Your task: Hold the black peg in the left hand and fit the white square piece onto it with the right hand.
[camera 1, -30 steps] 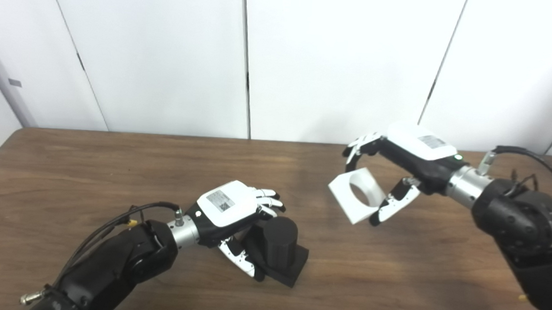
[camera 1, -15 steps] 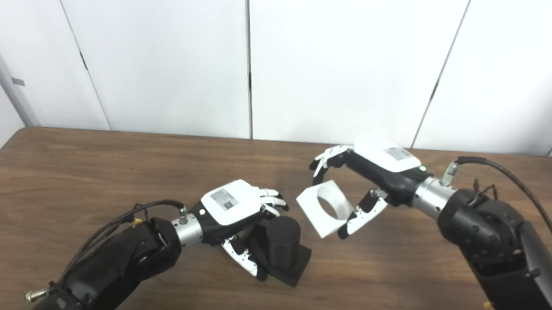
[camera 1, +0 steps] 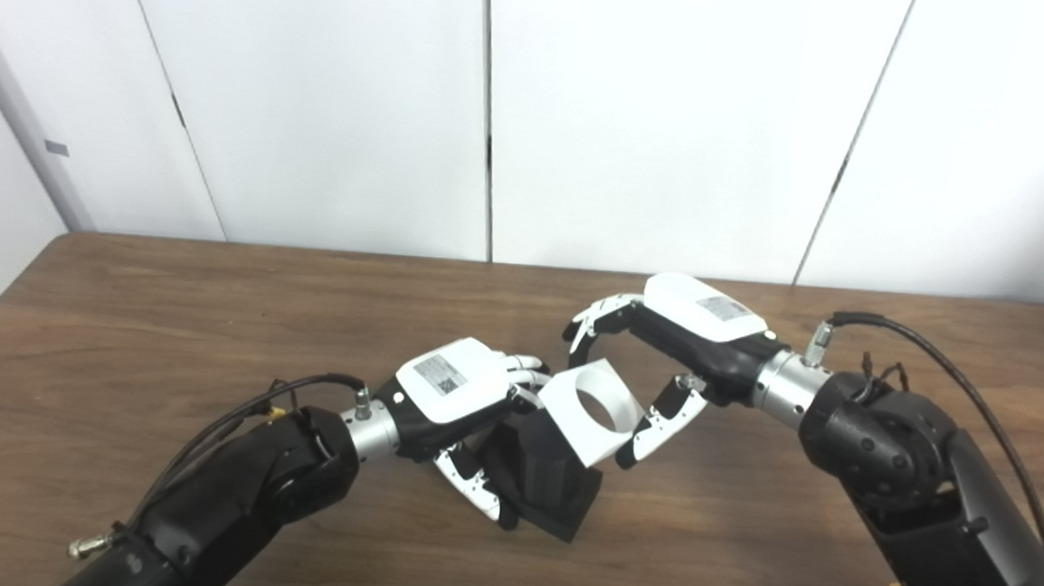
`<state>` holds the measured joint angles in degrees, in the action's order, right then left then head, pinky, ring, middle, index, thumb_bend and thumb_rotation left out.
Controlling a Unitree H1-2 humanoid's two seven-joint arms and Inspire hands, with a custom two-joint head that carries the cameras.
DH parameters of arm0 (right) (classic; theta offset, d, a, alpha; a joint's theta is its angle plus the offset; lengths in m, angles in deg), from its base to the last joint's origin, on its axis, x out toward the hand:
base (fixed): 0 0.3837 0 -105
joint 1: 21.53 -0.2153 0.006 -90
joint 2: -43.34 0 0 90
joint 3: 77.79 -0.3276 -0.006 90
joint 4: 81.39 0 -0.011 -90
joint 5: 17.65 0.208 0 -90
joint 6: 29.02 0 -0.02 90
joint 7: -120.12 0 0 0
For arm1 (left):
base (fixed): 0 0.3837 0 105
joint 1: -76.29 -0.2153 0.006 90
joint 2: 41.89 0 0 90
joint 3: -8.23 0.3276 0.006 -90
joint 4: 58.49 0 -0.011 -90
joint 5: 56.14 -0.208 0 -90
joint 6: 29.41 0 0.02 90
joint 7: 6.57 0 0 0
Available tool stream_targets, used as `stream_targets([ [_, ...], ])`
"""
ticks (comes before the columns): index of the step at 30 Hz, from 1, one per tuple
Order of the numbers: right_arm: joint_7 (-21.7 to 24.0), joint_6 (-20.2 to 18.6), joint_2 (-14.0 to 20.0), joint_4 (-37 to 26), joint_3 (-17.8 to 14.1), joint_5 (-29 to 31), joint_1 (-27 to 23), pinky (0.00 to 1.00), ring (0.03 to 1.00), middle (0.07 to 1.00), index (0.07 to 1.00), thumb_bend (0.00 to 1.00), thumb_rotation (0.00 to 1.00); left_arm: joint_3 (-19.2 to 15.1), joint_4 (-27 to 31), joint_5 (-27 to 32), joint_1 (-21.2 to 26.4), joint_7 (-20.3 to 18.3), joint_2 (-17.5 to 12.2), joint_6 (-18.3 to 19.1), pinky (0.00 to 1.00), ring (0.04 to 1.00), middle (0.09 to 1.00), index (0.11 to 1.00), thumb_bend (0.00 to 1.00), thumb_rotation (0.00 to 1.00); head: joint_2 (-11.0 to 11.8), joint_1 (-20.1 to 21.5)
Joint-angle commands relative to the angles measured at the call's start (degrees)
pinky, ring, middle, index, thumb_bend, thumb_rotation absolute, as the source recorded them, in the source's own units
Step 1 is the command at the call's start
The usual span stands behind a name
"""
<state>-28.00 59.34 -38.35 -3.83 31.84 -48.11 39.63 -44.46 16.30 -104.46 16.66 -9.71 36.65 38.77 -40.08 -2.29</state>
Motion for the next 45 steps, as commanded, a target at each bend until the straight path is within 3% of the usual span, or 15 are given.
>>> stream_targets([
  [1, -1.3, 1.96, -0.52, -0.17, -0.29, 0.18, -2.89, 0.74, 0.827, 0.768, 0.479, 0.52, 0.14, 2.54, -1.53, -5.03, -1.99, -4.85, 0.31, 1.92, 0.77, 0.904, 0.862, 0.493, 0.52, 0.08, -0.07, 0.0],
  [32, -0.21, 2.95, -4.15, 2.53, 4.76, -2.59, -4.01, 0.77, 0.828, 0.772, 0.48, 0.52, 0.14, 2.95, -1.79, -4.76, -2.12, -5.58, 1.08, 2.27, 0.76, 0.894, 0.862, 0.494, 0.52, 0.08, -0.61, -0.24],
  [45, 7.78, 1.88, -3.79, 1.16, 9.73, -6.58, -7.42, 0.8, 0.837, 0.768, 0.479, 0.52, 0.14, 3.42, -1.19, -5.61, -1.91, -6.21, 1.04, 2.53, 0.77, 0.902, 0.872, 0.495, 0.52, 0.08, -1.07, -0.34],
])
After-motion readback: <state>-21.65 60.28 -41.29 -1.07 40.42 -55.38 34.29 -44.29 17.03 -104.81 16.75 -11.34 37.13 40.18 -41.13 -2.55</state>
